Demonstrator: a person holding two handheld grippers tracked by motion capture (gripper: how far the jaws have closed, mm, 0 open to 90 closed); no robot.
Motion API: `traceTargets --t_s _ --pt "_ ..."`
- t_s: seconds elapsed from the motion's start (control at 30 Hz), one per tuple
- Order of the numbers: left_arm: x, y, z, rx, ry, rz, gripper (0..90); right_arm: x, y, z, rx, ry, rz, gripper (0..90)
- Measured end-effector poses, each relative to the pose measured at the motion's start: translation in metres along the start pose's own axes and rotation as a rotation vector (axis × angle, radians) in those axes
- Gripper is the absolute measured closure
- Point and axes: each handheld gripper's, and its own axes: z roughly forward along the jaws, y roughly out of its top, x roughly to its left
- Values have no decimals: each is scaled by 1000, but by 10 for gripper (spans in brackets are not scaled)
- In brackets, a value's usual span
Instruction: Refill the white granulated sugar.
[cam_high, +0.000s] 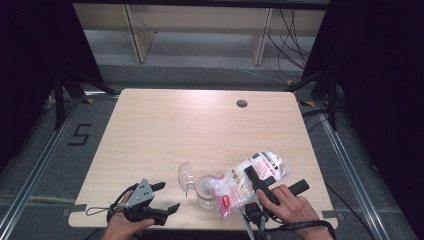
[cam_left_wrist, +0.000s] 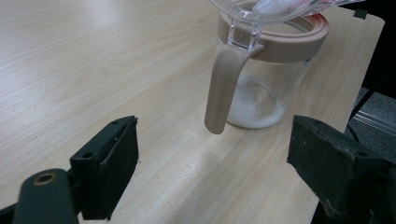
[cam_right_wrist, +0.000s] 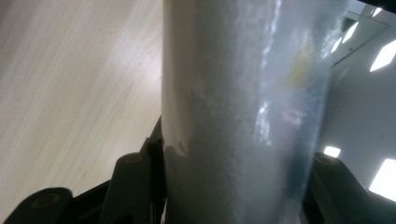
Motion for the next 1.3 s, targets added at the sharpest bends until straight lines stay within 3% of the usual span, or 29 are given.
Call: traceTargets --t_s 0.13,0.17,0.2,1.3 --pt "-1 0 0 -8 0 -8 159 1 0 0 3 -1 5 547" --pt "-1 0 0 -7 1 -8 160 -2 0 1 -14 0 -26 547" --pt "-1 0 0 -7 0 -7 159 0 0 0 -6 0 -3 547" --pt "0 0 0 -4 1 -3 159 -1 -1 1 -20 0 -9 556"
